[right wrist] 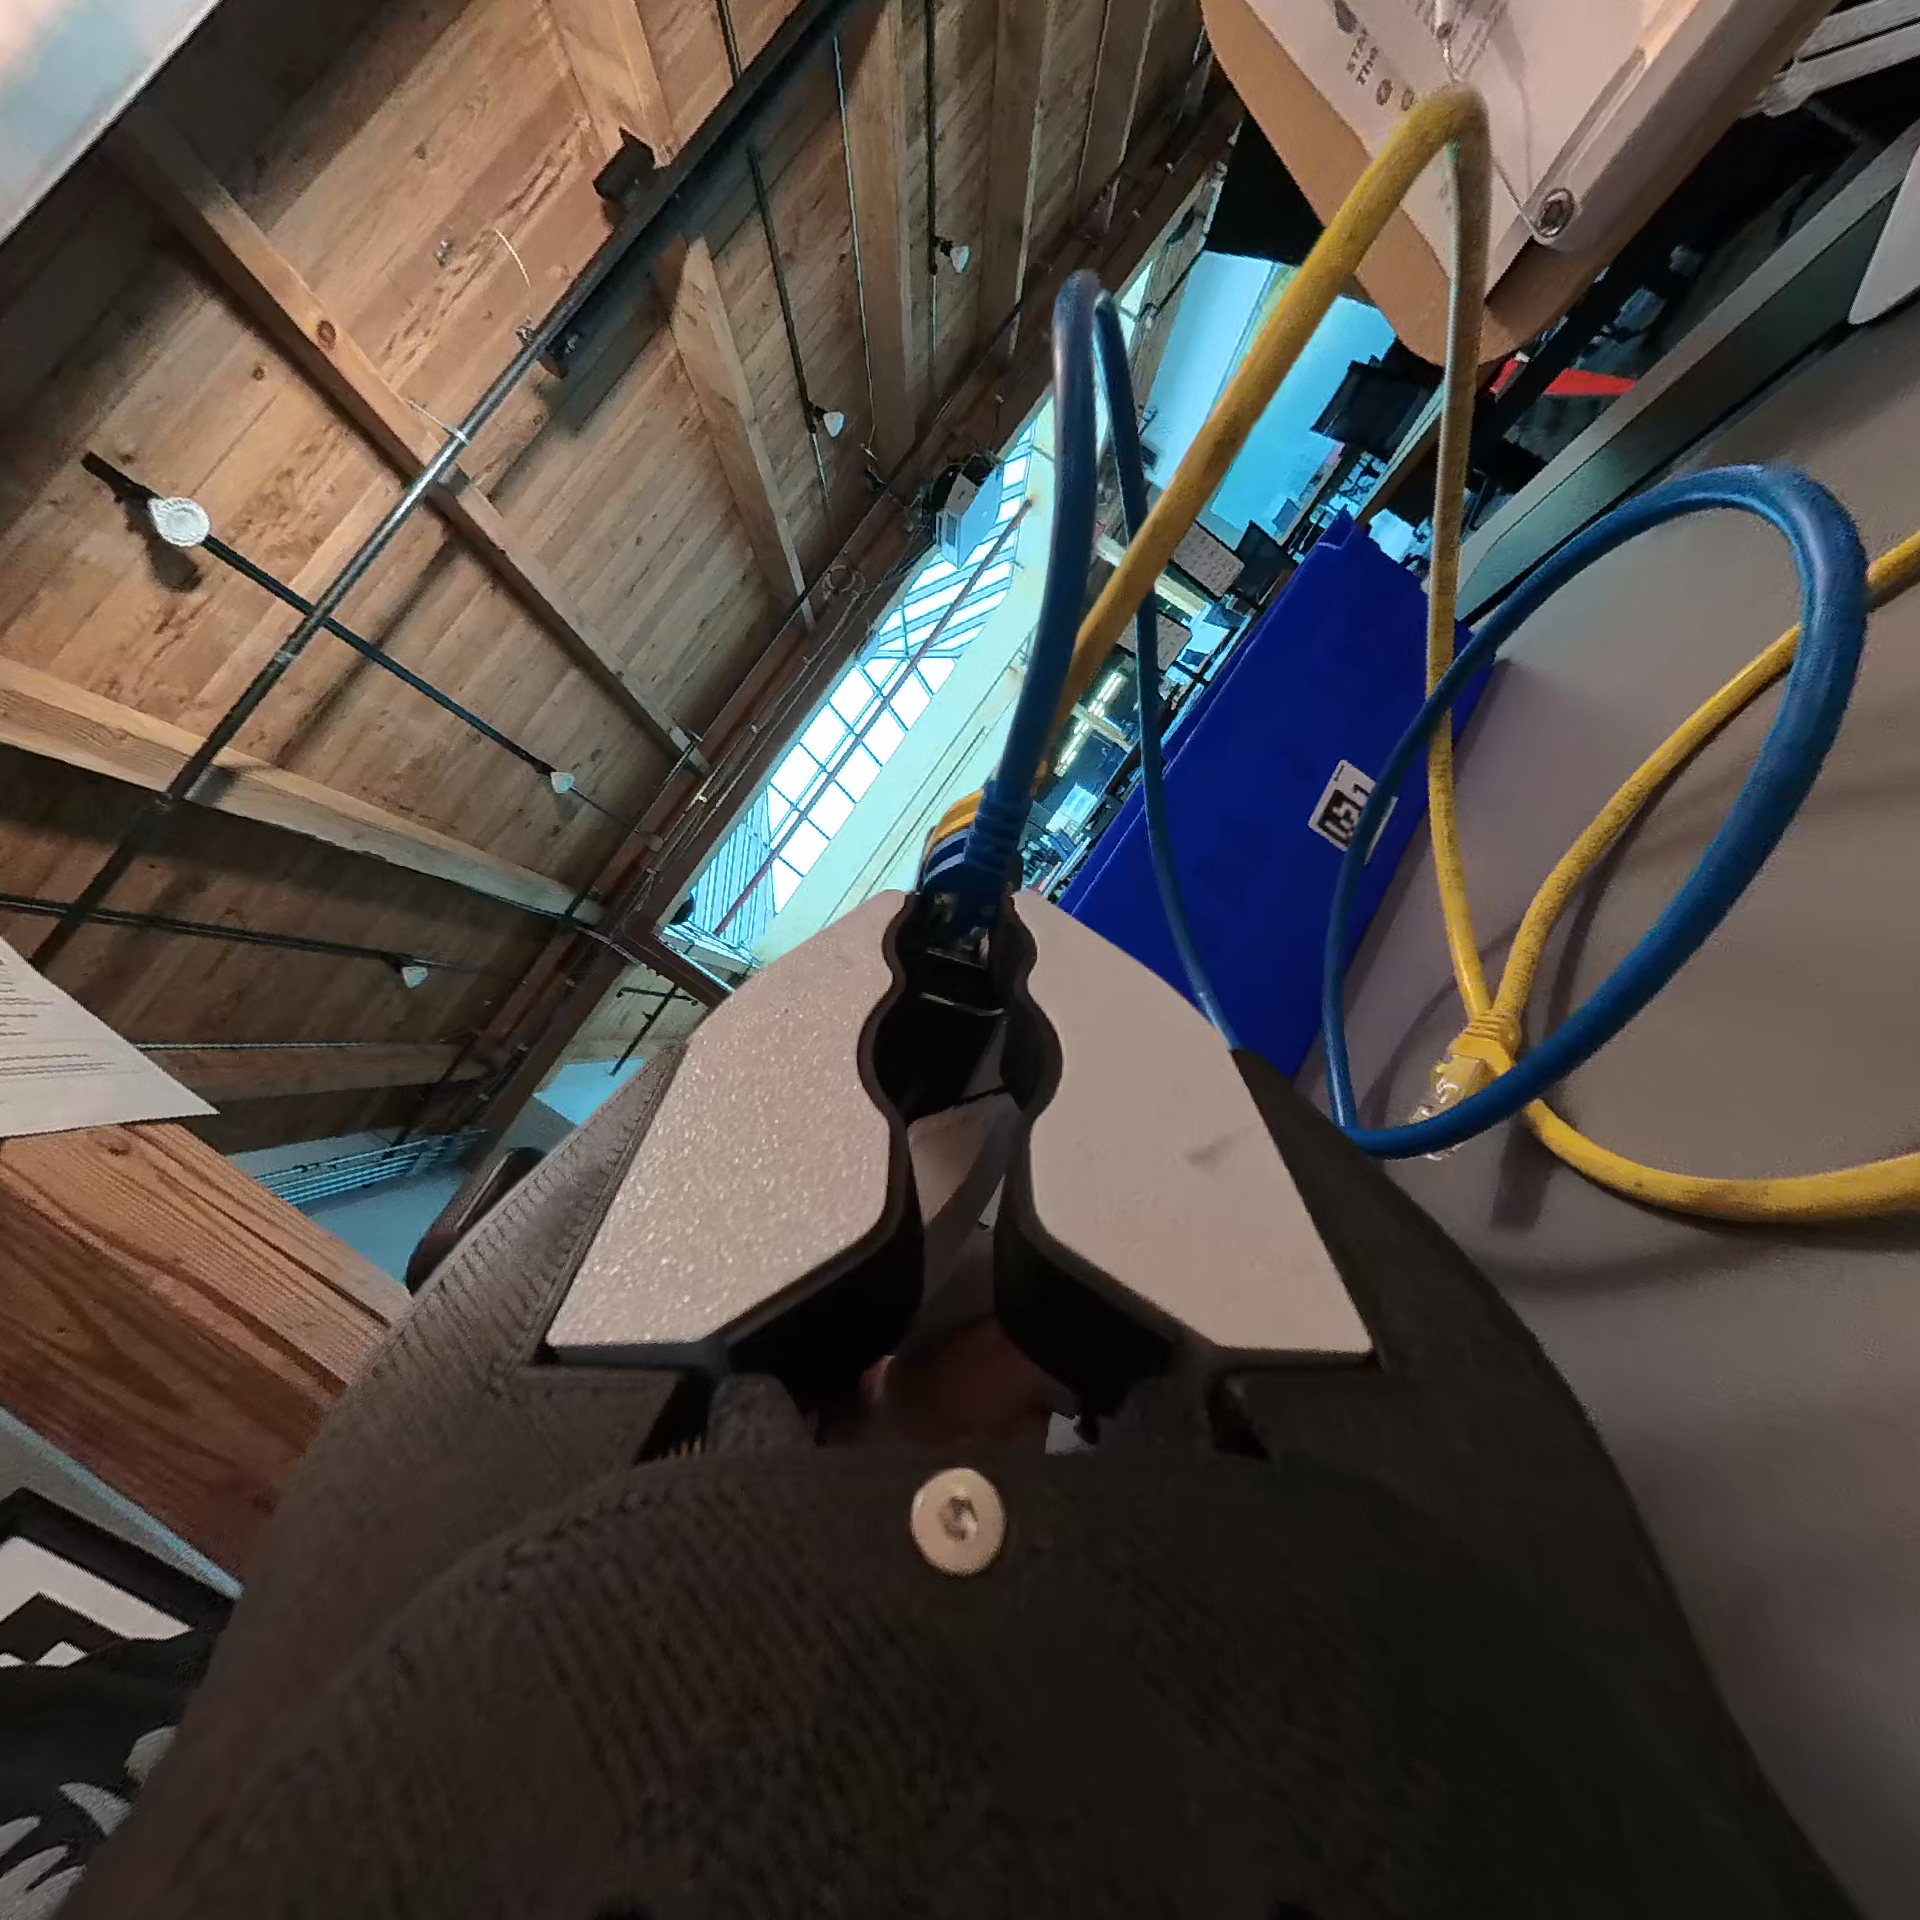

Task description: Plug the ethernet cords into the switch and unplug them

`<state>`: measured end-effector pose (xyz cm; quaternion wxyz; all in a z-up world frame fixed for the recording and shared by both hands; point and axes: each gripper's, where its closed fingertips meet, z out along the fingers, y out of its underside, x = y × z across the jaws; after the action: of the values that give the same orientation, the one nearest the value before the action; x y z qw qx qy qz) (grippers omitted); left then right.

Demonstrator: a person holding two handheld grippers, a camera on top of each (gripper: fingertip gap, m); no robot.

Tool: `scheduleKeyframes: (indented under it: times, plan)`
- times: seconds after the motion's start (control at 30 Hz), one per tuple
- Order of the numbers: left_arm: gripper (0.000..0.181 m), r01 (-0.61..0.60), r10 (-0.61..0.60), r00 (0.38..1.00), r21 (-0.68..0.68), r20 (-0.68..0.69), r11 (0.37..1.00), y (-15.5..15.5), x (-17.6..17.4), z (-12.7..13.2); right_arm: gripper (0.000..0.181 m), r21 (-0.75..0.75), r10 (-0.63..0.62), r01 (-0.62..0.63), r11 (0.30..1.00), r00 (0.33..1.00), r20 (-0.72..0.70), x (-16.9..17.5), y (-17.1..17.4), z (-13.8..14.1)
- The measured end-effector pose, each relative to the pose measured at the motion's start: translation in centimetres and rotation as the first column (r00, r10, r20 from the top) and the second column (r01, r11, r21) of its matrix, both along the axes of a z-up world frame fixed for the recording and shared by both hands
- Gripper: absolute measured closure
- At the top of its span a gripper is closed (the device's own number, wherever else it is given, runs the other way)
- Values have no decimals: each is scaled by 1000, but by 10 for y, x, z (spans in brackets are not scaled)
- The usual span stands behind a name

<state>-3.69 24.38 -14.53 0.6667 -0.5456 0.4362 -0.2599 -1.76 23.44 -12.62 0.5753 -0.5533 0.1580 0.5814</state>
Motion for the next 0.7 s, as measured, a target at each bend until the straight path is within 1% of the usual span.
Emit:
scheduleKeyframes:
  times: [0.07, 0.2, 0.27, 0.37, 0.43, 0.5, 0.57, 0.63, 0.67, 0.7]
  plan:
    - [116, 1, -1, 1000, -8, -5, 1000, 1, 0, -1, 169, 10, 12, -12, 1000, 1000, -24, -1, 0, -1]
    - [116, 0, 0, 1000, 23, -3, 1000, 0, 0, 1, 170, 46, 24, -22, 999, 999, -36, -2, -2, 3]
    - [116, 9, -9, 1000, 8, 9, 1000, -1, 0, 2, 171, 65, 15, -15, 998, 1000, 2, -2, -3, 5]
    - [116, 62, -57, 996, -81, 66, 995, -2, 1, 2, 169, 68, -1, -4, 998, 998, 66, -3, -3, 7]
    - [116, 57, -51, 996, -84, 69, 995, -1, 1, 2, 171, 77, -3, -4, 997, 995, 99, -3, -3, 8]
    - [116, 45, -40, 997, -73, 64, 996, 0, 0, 3, 172, 83, -10, 1, 997, 995, 103, -3, -2, 8]
    - [116, 68, -60, 996, -111, 69, 992, -1, 1, 0, 173, 81, -23, 11, 997, 989, 148, -2, -2, 4]
    - [116, 115, -99, 991, -187, 95, 975, -2, 3, -3, 174, 83, -30, 15, 996, 983, 183, -2, -2, 6]
    - [116, 122, -104, 989, -189, 103, 974, -2, 3, -2, 174, 90, -34, 16, 996, 978, 206, -3, -2, 7]
    - [116, 118, -103, 990, -180, 95, 976, -2, 2, -2, 170, 94, -32, 13, 995, 979, 202, -3, -3, 8]
